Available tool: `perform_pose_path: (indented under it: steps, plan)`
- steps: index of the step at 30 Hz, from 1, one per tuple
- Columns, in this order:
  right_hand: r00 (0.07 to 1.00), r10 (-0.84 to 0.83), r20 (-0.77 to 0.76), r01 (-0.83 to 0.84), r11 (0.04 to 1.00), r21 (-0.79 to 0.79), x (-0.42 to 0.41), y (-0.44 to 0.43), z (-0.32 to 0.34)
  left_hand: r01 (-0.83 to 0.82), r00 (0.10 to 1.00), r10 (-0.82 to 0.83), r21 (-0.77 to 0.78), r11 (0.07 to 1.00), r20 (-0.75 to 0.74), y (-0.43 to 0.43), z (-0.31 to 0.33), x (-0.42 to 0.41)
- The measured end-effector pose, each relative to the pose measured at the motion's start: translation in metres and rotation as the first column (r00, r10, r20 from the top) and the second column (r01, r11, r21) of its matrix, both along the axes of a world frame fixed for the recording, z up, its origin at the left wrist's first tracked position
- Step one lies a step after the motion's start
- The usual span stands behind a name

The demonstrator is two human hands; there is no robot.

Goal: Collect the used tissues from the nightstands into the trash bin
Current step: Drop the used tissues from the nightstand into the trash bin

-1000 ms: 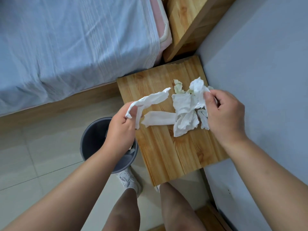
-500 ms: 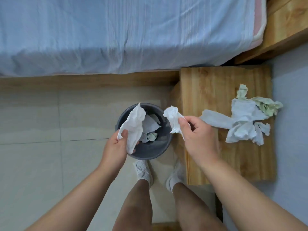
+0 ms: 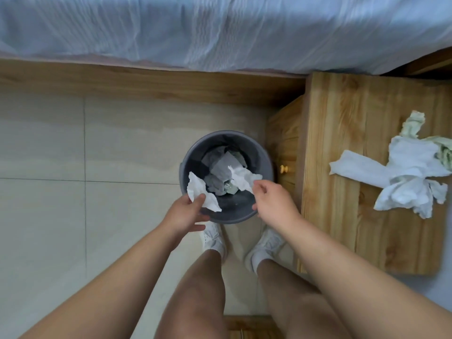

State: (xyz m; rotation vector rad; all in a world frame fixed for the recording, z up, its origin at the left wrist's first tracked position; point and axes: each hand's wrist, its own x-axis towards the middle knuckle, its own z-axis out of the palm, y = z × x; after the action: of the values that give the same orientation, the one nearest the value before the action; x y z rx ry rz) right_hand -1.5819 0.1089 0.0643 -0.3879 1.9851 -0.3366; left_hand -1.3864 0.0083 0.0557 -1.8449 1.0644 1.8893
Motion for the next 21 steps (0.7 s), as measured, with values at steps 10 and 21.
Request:
perform_pose_path:
  steps: [10,21]
  plan:
    - [0.994,-0.111,0.024,0.113,0.989,-0.092,-0.033,0.022,0.059,0.135,0.988,-0.146,-0.181,0.974,-0.049,0.011,0.047,-0.048]
    - [0.818,-0.526,-0.233,0.428,0.827,-0.364,-0.150,0.112,0.123,0.566,0.680,-0.732,-0.664,0.487,0.043,0.055,0.094,-0.203]
